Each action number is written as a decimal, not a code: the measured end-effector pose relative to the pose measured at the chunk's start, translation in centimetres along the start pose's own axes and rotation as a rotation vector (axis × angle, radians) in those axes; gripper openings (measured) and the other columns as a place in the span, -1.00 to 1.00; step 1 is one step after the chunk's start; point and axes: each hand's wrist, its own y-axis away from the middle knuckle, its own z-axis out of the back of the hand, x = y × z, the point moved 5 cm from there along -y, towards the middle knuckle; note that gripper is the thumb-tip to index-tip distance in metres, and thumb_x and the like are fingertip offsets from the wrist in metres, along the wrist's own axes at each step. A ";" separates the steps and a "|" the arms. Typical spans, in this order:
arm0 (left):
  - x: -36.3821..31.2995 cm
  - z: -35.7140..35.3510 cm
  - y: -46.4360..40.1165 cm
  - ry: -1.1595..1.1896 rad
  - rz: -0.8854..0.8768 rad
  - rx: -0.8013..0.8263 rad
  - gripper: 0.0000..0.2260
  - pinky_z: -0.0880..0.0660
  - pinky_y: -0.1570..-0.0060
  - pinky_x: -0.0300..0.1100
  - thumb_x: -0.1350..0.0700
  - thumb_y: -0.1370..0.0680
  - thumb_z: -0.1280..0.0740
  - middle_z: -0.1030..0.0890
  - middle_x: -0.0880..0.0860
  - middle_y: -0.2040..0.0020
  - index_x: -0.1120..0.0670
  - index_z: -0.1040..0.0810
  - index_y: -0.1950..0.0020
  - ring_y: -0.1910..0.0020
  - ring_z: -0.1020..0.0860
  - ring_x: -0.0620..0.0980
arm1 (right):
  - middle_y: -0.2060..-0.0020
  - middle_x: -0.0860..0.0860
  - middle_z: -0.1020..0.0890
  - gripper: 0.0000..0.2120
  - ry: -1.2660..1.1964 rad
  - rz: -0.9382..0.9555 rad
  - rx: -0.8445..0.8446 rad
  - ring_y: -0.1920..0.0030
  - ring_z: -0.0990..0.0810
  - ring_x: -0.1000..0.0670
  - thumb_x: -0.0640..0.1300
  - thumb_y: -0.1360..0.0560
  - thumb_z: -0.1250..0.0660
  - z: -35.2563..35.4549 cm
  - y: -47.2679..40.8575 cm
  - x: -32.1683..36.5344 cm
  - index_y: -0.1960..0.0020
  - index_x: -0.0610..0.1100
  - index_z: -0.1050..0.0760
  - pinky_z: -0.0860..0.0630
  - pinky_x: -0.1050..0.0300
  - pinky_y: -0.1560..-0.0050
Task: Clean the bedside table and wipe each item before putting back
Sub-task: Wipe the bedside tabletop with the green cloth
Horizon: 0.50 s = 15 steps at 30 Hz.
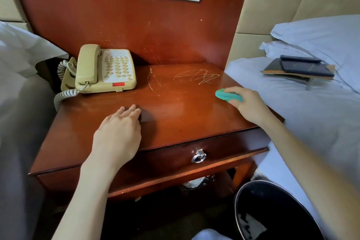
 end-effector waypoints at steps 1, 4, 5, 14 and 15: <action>0.1 0.3 -0.1 0.004 -0.003 0.005 -0.60 -0.15 -0.45 -0.11 0.08 -0.66 -0.03 -0.25 -0.09 -0.52 0.00 -0.28 -0.51 -0.52 -0.18 -0.05 | -0.20 0.01 -0.60 -0.66 -0.025 -0.022 -0.028 -0.18 -0.51 0.05 -0.29 -0.52 -0.32 0.0 -0.7 -0.2 -0.26 -0.06 -0.54 -0.34 0.26 -0.22; 0.5 1.5 -0.6 -0.006 -0.025 -0.006 -0.66 -0.34 -0.29 -0.09 0.02 -0.64 -0.10 -0.39 -0.17 -0.44 -0.09 -0.43 -0.41 -0.44 -0.31 -0.08 | -0.18 -0.06 -0.61 -0.68 -0.032 -0.108 -0.087 -0.19 -0.52 -0.01 -0.30 -0.53 -0.31 -0.1 -3.3 -1.3 -0.24 -0.09 -0.56 -0.40 0.20 -0.23; 0.6 1.9 -0.8 0.002 -0.033 -0.019 -0.68 -0.40 -0.22 -0.09 0.02 -0.63 -0.13 -0.45 -0.18 -0.39 -0.11 -0.48 -0.35 -0.40 -0.37 -0.07 | -0.18 -0.10 -0.60 -0.68 -0.019 -0.144 -0.102 -0.21 -0.50 -0.07 -0.29 -0.54 -0.28 -0.3 -4.1 -1.7 -0.26 -0.08 -0.55 -0.43 0.10 -0.26; 1.3 0.4 -1.5 -0.007 -0.027 0.005 -0.64 -0.22 -0.41 -0.08 -0.04 -0.63 -0.11 -0.33 -0.04 -0.49 -0.06 -0.38 -0.43 -0.47 -0.27 -0.01 | -0.12 -0.25 -0.50 -0.68 0.156 -0.313 -0.174 -0.08 -0.49 -0.24 -0.25 -0.57 -0.13 -2.2 -10.8 -3.0 -0.26 -0.15 -0.52 -0.46 -0.02 0.00; 1.5 0.3 -1.5 -0.019 -0.005 0.001 -0.63 -0.20 -0.42 -0.08 -0.05 -0.64 -0.09 -0.31 -0.04 -0.50 -0.07 -0.36 -0.44 -0.48 -0.24 -0.01 | -0.13 -0.25 -0.50 -0.66 0.167 -0.313 -0.173 -0.09 -0.49 -0.25 -0.27 -0.57 -0.12 -2.5 -11.6 -3.0 -0.28 -0.15 -0.51 -0.46 -0.02 -0.02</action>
